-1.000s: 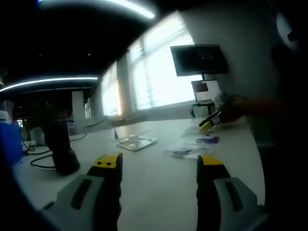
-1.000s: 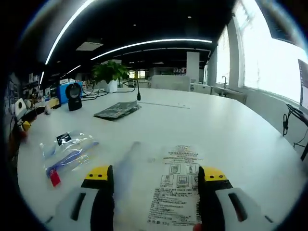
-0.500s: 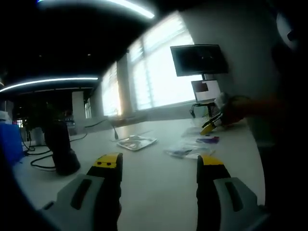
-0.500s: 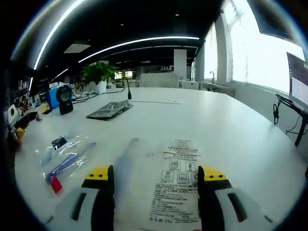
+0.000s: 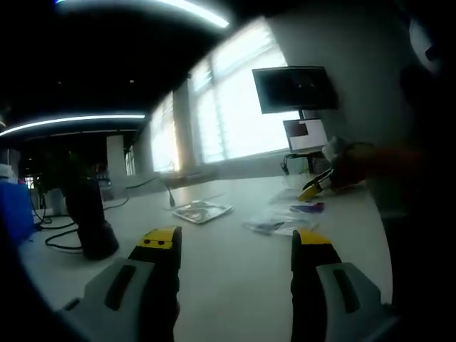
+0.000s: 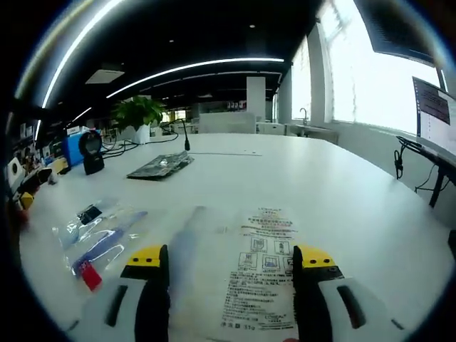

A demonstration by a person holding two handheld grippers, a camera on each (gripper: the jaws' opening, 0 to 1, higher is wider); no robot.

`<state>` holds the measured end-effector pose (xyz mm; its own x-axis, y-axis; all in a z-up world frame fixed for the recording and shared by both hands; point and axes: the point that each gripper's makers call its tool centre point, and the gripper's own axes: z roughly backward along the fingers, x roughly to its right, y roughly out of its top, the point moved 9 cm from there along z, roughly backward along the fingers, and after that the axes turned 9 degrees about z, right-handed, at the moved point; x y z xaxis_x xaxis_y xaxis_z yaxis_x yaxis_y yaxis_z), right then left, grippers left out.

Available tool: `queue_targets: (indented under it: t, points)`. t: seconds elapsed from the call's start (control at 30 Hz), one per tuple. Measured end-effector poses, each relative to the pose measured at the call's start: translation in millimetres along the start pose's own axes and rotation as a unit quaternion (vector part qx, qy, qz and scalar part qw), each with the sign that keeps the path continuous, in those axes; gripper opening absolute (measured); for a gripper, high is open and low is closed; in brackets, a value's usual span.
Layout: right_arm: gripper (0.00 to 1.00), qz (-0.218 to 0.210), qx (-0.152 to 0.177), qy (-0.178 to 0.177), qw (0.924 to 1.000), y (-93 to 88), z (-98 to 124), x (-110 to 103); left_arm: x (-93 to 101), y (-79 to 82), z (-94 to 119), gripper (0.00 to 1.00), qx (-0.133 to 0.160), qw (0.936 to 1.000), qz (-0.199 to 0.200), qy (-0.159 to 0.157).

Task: Clip sheet goods on table flip sheet goods clip sheet goods scan sheet goods put sheet goods back to table

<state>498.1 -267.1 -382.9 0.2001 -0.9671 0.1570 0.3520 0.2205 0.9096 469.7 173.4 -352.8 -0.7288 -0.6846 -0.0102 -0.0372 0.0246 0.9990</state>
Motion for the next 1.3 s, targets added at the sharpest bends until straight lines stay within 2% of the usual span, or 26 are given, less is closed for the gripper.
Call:
queue_targets:
  t: [0.27,0.37,0.4,0.67,1.07,1.3]
  points:
    - [0.62,-0.014,0.004,-0.006,0.9999,0.5,1,3,-0.3,-0.3,0,0.55,-0.002,1.0000,-0.001,0.002]
    - [0.64,-0.059,0.023,0.000,0.9980,2.3,1,3,-0.3,-0.2,0,0.55,-0.002,1.0000,-0.001,0.003]
    - [0.64,-0.060,0.024,0.001,0.9979,1.9,2,5,-0.3,-0.2,0,0.55,-0.002,1.0000,0.000,0.003]
    - [0.62,-0.053,0.035,-0.009,0.9979,6.1,4,9,-0.2,0.3,0,0.55,0.000,1.0000,0.000,0.001]
    - [0.59,-0.036,0.047,0.003,0.9982,8.7,5,17,-2.0,-1.3,-1,0.55,-0.005,1.0000,0.001,0.008]
    - [0.57,0.000,0.044,0.004,0.9990,12.0,5,26,-2.5,-1.6,-1,0.55,-0.006,0.9999,0.002,0.011]
